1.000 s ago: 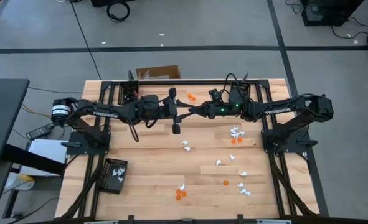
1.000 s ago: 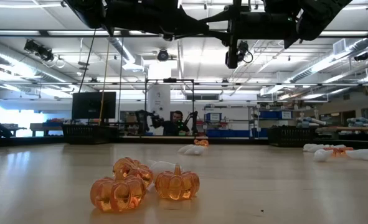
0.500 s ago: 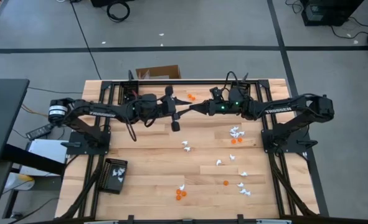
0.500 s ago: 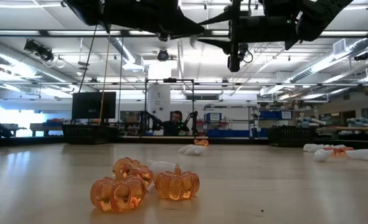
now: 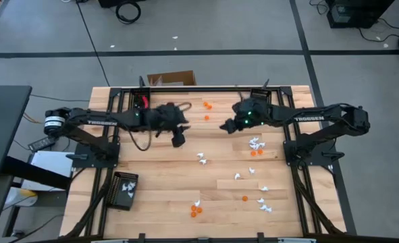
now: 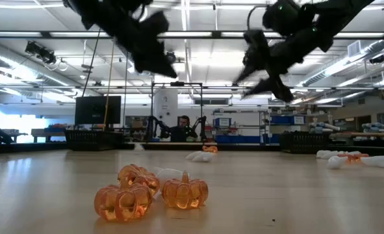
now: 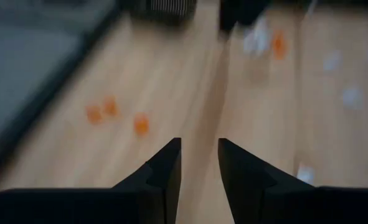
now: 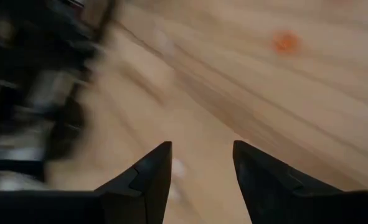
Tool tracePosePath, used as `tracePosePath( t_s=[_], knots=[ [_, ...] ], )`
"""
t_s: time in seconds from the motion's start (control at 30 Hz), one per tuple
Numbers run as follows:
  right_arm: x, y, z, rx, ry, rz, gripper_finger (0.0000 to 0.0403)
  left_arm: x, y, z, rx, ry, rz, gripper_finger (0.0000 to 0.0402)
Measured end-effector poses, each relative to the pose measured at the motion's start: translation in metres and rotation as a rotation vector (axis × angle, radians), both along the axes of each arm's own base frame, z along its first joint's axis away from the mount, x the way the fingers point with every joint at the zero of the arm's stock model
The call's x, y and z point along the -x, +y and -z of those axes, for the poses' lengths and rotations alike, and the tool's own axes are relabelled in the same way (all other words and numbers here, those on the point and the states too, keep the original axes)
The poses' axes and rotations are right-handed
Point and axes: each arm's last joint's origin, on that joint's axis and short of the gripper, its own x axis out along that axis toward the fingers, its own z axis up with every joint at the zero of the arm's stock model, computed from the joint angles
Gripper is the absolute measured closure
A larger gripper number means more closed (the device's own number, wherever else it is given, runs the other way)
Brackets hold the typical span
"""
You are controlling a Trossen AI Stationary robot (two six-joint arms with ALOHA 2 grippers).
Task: Sort Halloween decoration
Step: Put the white ghost toy into the bottom black basket
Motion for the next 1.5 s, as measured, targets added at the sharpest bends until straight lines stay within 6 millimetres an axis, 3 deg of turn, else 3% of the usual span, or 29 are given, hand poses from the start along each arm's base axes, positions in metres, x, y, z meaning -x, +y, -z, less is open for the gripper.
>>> tracePosePath(
  t_s=[0.13, 0.33, 0.53, 0.67, 1.03, 1.23, 1.5],
  knots=[
    [-0.001, 0.006, 0.016, -0.018, 0.121, -0.009, 0.0225, 0.005, 0.002, 0.044, 0.078, 0.152, -0.058, 0.0285],
    [-0.011, 0.020, 0.021, -0.027, 0.110, -0.049, 0.0225, 0.014, 0.031, 0.075, 0.191, 0.310, -0.260, 0.0264],
    [-0.013, 0.030, 0.022, -0.025, 0.114, -0.075, 0.0225, 0.043, 0.062, 0.084, 0.426, 0.387, -0.648, 0.0240],
    [-0.013, 0.030, 0.021, -0.007, 0.114, -0.054, 0.0225, 0.056, 0.072, 0.087, 0.509, 0.426, -0.803, 0.0225],
    [-0.013, 0.027, 0.021, -0.003, 0.109, -0.040, 0.0225, 0.070, 0.076, 0.091, 0.607, 0.454, -0.982, 0.0214],
    [-0.013, 0.027, 0.021, 0.003, 0.107, -0.042, 0.0225, 0.081, 0.079, 0.107, 0.625, 0.446, -1.026, 0.0214],
    [-0.014, 0.027, 0.020, 0.008, 0.102, -0.046, 0.0225, 0.085, 0.079, 0.113, 0.611, 0.440, -1.008, 0.0229]
  ],
)
